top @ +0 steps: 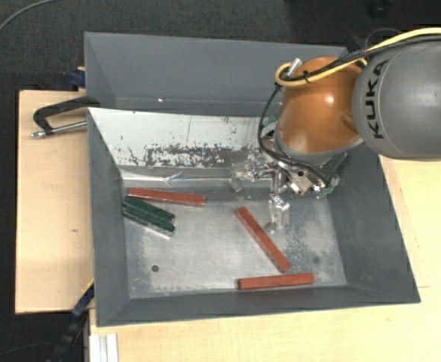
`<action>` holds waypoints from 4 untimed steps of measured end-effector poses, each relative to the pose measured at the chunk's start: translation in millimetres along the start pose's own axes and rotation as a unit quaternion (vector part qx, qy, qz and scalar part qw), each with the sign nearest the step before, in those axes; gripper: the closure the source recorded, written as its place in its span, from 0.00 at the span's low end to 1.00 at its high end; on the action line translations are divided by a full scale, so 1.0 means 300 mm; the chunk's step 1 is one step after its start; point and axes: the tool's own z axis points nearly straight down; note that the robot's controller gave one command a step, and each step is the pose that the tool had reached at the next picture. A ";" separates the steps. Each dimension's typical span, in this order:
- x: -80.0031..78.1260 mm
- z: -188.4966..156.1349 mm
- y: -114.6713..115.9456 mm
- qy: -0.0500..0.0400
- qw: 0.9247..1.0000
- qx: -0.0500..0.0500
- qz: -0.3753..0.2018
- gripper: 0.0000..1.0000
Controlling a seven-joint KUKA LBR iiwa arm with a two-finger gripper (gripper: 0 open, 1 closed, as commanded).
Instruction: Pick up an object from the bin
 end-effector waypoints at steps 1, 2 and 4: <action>-0.003 0.152 0.054 0.004 0.964 -0.004 -0.268 0.00; -0.015 0.140 0.053 -0.001 0.964 -0.001 -0.267 1.00; 0.059 -0.249 -0.168 -0.001 0.952 0.003 -0.305 0.00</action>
Offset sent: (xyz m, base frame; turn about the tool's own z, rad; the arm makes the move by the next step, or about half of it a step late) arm -0.0080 0.0130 -0.0464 -0.5431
